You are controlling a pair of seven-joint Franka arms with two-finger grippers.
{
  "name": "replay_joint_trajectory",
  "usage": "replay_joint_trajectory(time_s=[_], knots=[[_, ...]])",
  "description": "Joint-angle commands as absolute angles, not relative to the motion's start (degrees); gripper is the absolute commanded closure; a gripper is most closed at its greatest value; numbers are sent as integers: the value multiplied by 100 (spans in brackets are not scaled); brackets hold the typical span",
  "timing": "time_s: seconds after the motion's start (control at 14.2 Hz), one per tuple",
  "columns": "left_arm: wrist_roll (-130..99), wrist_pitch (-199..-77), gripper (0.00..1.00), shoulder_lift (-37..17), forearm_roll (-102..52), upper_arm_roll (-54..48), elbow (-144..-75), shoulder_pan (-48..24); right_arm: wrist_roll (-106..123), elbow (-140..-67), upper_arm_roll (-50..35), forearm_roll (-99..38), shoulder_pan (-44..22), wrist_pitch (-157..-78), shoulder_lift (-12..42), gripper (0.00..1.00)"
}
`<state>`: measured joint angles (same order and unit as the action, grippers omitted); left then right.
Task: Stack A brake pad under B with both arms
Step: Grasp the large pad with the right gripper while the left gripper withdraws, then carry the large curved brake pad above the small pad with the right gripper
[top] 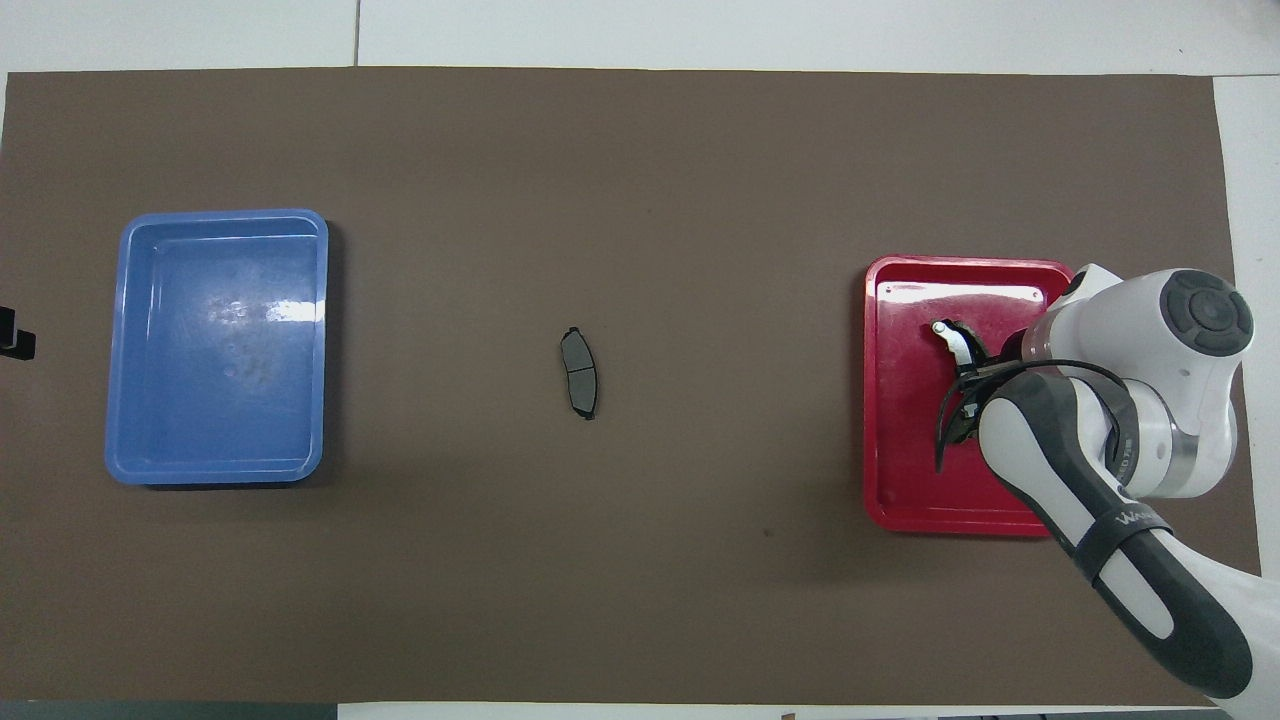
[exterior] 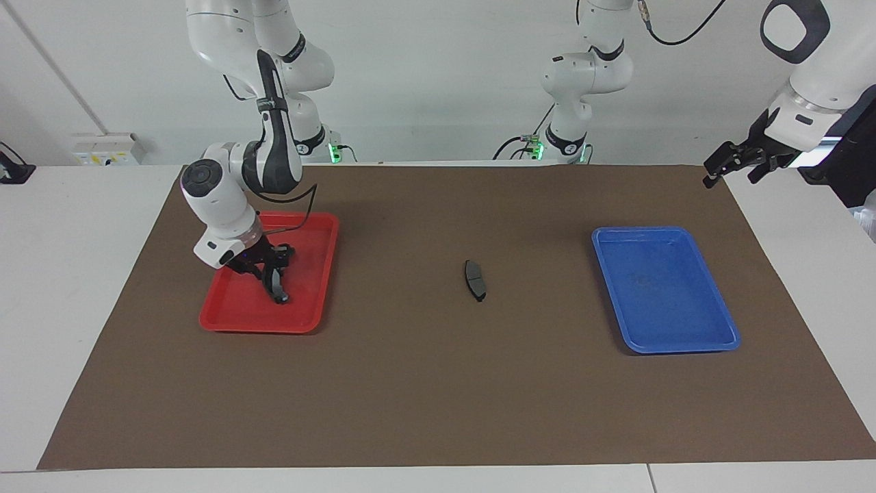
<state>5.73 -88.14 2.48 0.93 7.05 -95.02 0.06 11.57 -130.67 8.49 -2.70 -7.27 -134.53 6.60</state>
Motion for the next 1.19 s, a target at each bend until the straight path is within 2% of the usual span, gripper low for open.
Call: replay_joint_trajectory(time_s=[0.0,0.14,0.28,0.42,0.56,0.7,0.91,1.12], knots=[[633,-8745,0,290,70,624,-9536,-9,1292,-12965,835,-369,-703,-13343,650,87],[624,-8771,0,290,88,624,-9527,-44,1283,-12309,835,-369,-956,-12625,685,90],[615,-8841,0,264,97,615,-9484,-44,1004,-11142,835,-369,-1422,-11581,860,90],[615,-8929,0,246,97,606,-9475,-44,198,-10112,826,-378,-2132,-11102,1281,90],[615,-9017,0,237,97,606,-9475,-44,-1032,-9879,826,-509,-2845,-11232,1415,90],[607,-9279,0,229,88,606,-9492,-18,-1554,-9503,826,-659,-3486,-11513,1808,90],[554,-9387,0,202,88,598,-9466,-61,-1951,-8651,809,-659,-3980,-11732,2783,90],[554,-9264,0,202,27,423,-9352,17,-2143,-8745,730,-755,-4305,-12540,3128,90]])
